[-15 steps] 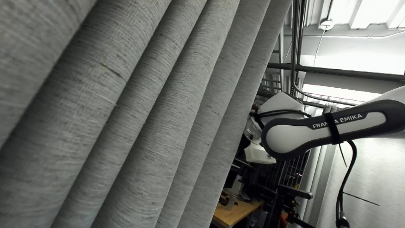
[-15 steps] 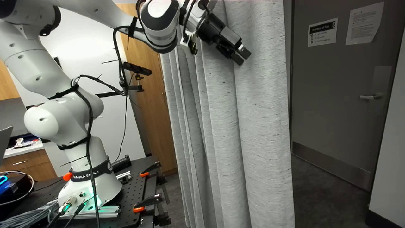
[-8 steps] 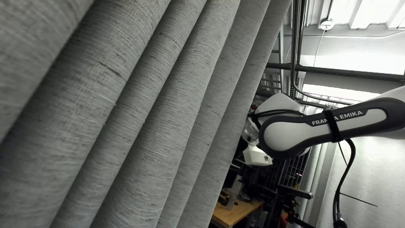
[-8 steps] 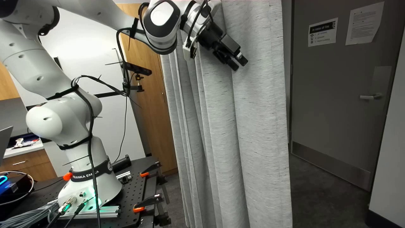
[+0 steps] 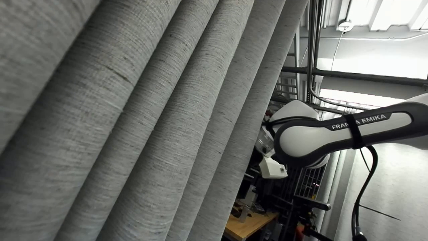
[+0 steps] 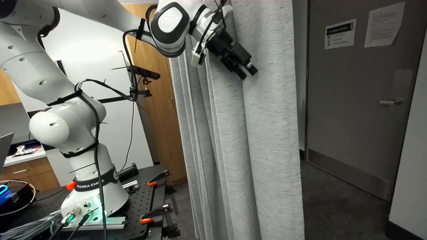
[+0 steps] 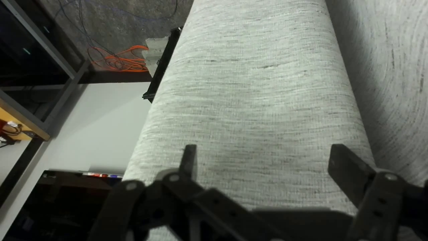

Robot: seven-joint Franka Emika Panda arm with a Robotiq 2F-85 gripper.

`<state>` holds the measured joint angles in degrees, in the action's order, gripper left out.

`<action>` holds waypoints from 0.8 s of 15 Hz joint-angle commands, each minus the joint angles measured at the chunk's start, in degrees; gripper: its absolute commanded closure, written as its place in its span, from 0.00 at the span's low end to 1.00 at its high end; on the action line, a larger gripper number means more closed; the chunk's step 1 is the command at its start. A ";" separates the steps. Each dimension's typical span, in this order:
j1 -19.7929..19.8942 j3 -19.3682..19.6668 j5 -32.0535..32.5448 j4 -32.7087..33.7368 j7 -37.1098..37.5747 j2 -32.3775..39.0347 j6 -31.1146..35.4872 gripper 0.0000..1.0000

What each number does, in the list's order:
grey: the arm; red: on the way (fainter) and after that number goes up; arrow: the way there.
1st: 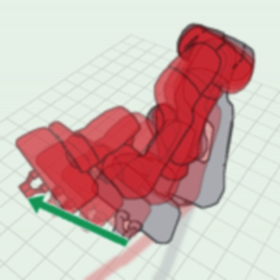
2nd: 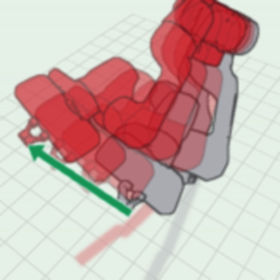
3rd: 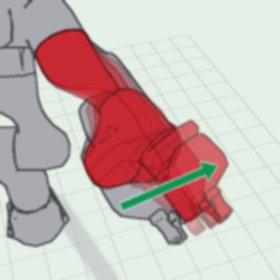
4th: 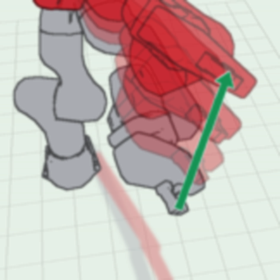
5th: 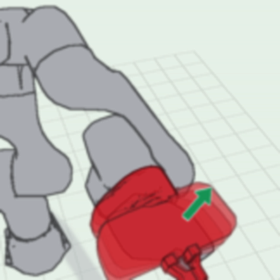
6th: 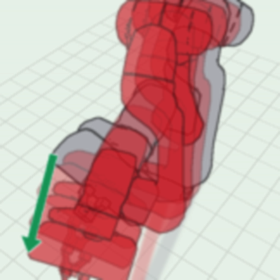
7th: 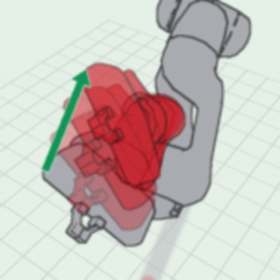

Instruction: Open the curtain to the left

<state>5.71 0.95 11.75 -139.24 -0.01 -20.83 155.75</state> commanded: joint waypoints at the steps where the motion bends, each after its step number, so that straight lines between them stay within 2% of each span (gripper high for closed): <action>1: -1.65 1.63 -2.01 -0.66 -4.31 -2.10 -2.78 0.00; 3: -3.10 1.88 -3.36 -0.25 -5.89 -1.68 -3.48 0.00; 9: -0.85 -0.23 -0.99 -0.16 -0.96 -1.42 -1.29 0.00; 10: -1.53 2.26 -3.88 -0.24 -2.22 -1.74 0.40 0.00; 12: -0.57 2.97 -4.85 -0.20 -0.40 -1.64 4.21 0.00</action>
<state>4.36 2.35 9.43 -139.35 -1.57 -21.68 155.79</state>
